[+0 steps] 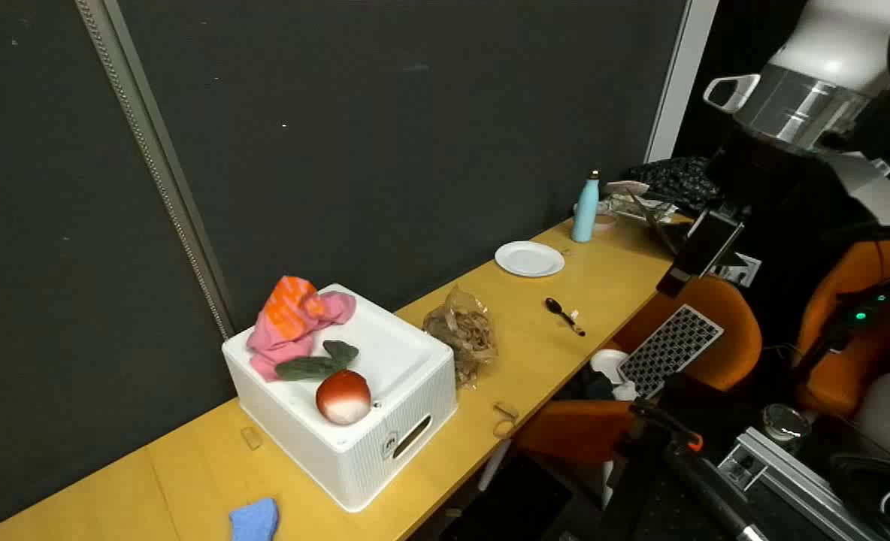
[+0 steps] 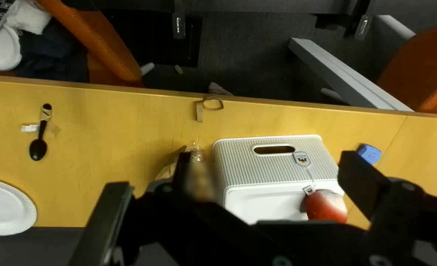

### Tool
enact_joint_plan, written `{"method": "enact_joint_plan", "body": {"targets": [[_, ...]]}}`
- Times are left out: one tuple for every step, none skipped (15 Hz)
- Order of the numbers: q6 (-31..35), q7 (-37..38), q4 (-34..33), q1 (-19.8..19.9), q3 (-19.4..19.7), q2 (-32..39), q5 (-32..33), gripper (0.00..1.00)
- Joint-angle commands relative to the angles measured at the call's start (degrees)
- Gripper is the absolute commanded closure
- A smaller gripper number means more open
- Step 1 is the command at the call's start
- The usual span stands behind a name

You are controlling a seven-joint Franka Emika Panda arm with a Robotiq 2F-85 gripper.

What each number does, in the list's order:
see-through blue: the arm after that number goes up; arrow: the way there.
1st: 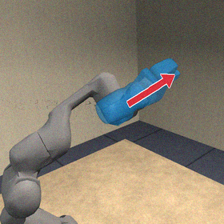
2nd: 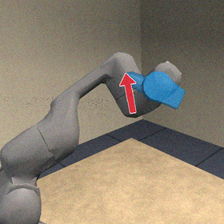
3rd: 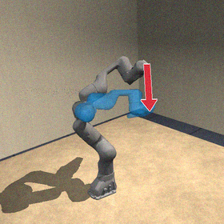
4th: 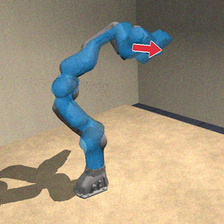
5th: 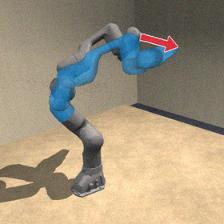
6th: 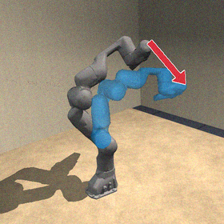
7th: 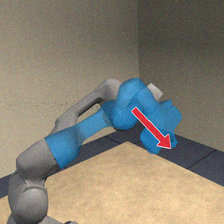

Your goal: Pick up the rubber band from the table and put it in the clear rubber band bag

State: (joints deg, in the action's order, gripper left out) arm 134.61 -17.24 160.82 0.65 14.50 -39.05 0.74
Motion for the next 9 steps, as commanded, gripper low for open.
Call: {"method": "enact_joint_plan", "body": {"targets": [[-0.3,-0.5,0.1,0.7,-0.8,0.1,-0.7,0.00],[-0.3,-0.5,0.2,0.8,-0.8,0.3,-0.7,0.00],[-0.3,-0.5,0.3,0.8,-0.8,0.4,-0.7,0.00],[-0.3,-0.5,0.3,0.8,-0.8,0.5,-0.7,0.00],[-0.3,-0.5,0.3,0.8,-0.8,0.5,-0.7,0.00],[-0.3,-0.5,0.3,0.8,-0.8,0.5,-0.7,0.00],[2.5,-1.0,-0.4,0.0,-0.5,3.0,-1.1,0.00],[6.0,-2.6,-1.3,-1.6,0.8,6.6,-2.3,0.00],[9.2,-3.8,-1.7,-2.8,1.2,9.2,-2.9,0.00]]}}
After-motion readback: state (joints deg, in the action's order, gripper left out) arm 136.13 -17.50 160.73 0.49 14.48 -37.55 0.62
